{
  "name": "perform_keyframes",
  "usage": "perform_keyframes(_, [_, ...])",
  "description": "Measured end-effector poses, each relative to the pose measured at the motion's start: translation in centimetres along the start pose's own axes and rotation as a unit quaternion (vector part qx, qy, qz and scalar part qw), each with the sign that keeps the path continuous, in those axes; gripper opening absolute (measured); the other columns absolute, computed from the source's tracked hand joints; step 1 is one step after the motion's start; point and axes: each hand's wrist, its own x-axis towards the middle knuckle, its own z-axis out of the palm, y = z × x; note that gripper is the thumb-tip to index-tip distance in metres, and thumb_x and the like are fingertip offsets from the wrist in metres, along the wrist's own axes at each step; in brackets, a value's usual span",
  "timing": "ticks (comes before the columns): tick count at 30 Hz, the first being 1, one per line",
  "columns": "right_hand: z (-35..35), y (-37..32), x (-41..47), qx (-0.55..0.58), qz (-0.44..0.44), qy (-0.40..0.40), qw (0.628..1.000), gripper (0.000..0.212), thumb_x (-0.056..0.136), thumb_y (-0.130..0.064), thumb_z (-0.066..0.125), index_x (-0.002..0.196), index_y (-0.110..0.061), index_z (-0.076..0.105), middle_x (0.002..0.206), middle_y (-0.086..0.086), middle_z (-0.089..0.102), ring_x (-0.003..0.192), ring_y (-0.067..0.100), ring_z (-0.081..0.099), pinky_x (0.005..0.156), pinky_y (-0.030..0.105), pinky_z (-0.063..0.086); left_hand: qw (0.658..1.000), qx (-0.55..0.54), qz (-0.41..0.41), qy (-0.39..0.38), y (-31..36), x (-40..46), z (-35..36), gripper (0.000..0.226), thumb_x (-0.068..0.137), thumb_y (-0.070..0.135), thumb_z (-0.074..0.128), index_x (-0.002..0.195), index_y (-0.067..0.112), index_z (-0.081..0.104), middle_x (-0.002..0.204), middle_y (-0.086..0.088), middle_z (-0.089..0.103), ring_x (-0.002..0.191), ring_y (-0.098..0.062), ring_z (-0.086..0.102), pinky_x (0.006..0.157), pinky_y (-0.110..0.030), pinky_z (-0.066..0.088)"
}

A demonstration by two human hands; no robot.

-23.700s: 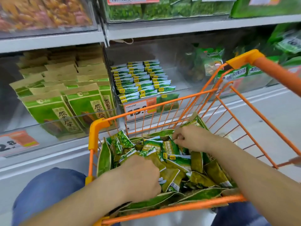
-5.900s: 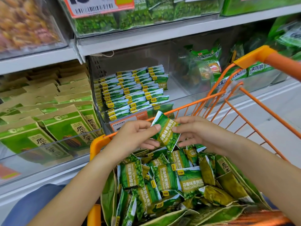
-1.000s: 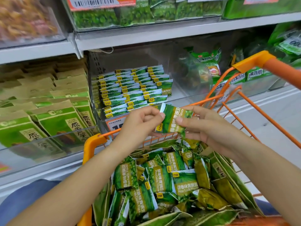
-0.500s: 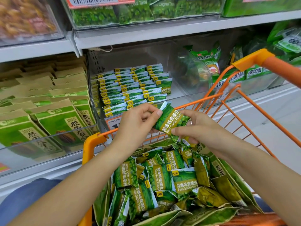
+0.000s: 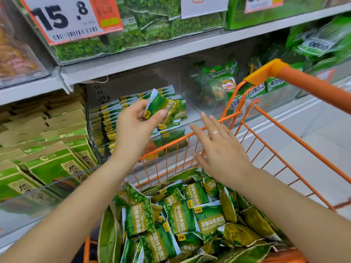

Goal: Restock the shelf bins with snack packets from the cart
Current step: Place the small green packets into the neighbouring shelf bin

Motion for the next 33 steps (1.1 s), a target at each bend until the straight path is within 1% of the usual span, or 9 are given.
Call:
perform_keyframes(4, [0.8,0.2,0.4,-0.044,0.006,-0.068,0.997,0.076,0.101,-0.033,0.039,0.151,-0.019,-0.017,0.158,0.014,-0.019,0.147,0.031,-0.012,0.119,0.045,0.003,0.985,0.168,0.009,-0.041,-2.2,6.9,3.3,0.019,0.084,0.024,0.070,0.102,0.019,0.069,0.100,-0.002,0.072,0.098,-0.018,0.067,0.088,-0.039,0.052])
perform_keyframes(11, [1.1,-0.2,0.6,-0.036,0.003,-0.064,0.997,0.080,0.099,-0.027,0.041,0.149,-0.012,-0.020,0.156,0.020,-0.022,0.146,0.036,-0.015,0.118,0.047,0.012,0.919,0.362,-0.070,-0.143,-5.8,12.6,8.2,0.043,0.083,0.029,0.075,0.119,0.009,0.067,0.127,-0.010,0.063,0.117,-0.025,0.058,0.096,-0.033,0.046])
perform_keyframes(15, [1.3,-0.4,0.7,-0.041,0.000,-0.051,0.998,0.079,0.098,-0.024,0.040,0.150,-0.009,-0.018,0.156,0.023,-0.019,0.145,0.038,-0.013,0.116,0.048,0.018,0.869,0.446,-0.111,-0.184,-6.9,13.3,8.5,0.015,0.079,0.020,0.075,0.084,0.021,0.061,0.090,-0.005,0.057,0.084,-0.020,0.055,0.080,-0.031,0.046])
perform_keyframes(20, [1.0,-0.2,0.5,-0.039,0.003,-0.047,0.998,0.077,0.099,-0.026,0.040,0.151,-0.012,-0.015,0.158,0.020,-0.016,0.146,0.035,-0.012,0.116,0.047,0.017,0.853,0.501,-0.065,-0.130,-6.8,12.3,9.0,0.007,0.079,0.016,0.067,0.082,0.020,0.062,0.092,-0.005,0.065,0.087,-0.026,0.062,0.075,-0.034,0.053])
perform_keyframes(24, [0.4,-1.0,0.0,0.001,-0.001,-0.015,1.000,0.068,0.092,-0.022,0.053,0.150,-0.010,0.018,0.159,0.019,0.006,0.147,0.032,0.009,0.112,0.044,0.028,0.923,0.370,-0.051,-0.090,-4.6,10.9,7.3,0.026,0.084,0.028,0.062,0.109,0.020,0.067,0.111,-0.002,0.065,0.105,-0.023,0.058,0.084,-0.031,0.047])
perform_keyframes(26, [0.8,-1.5,0.0,-0.017,-0.048,0.078,0.996,0.049,0.075,-0.018,0.072,0.121,-0.010,0.057,0.133,0.018,0.053,0.123,0.030,0.051,0.084,0.037,0.050,0.954,0.289,0.016,-0.075,-2.3,8.1,5.5,0.017,0.087,0.026,0.060,0.102,0.026,0.067,0.102,0.006,0.065,0.087,-0.009,0.057,0.073,-0.024,0.042])
perform_keyframes(27, [0.8,-1.9,-0.1,-0.037,-0.066,0.093,0.993,0.039,0.069,-0.018,0.076,0.106,-0.014,0.064,0.110,0.010,0.065,0.100,0.025,0.063,0.066,0.030,0.048,0.962,0.254,0.049,-0.086,-1.1,6.0,4.5,0.011,0.088,0.024,0.060,0.094,0.028,0.067,0.092,0.010,0.064,0.075,-0.004,0.053,0.067,-0.021,0.040])
perform_keyframes(29, [0.8,-2.4,-0.6,-0.043,-0.104,-0.008,0.994,0.025,0.083,-0.017,0.066,0.107,-0.018,0.061,0.095,0.002,0.065,0.083,0.023,0.063,0.058,0.028,0.039,0.966,0.199,0.079,-0.147,0.2,1.3,2.6,0.011,0.089,0.020,0.062,0.085,0.029,0.068,0.077,0.013,0.063,0.065,-0.004,0.051,0.062,-0.018,0.039])
perform_keyframes(33, [2.7,-1.9,-1.4,-0.063,-0.119,-0.318,0.938,0.018,0.094,-0.010,0.049,0.108,-0.010,0.059,0.101,0.008,0.061,0.094,0.028,0.058,0.067,0.032,0.042,0.911,0.252,-0.009,-0.326,-2.9,-5.2,1.0,0.010,0.091,0.028,0.063,0.087,0.025,0.071,0.071,0.012,0.065,0.063,0.001,0.056,0.059,-0.018,0.038])
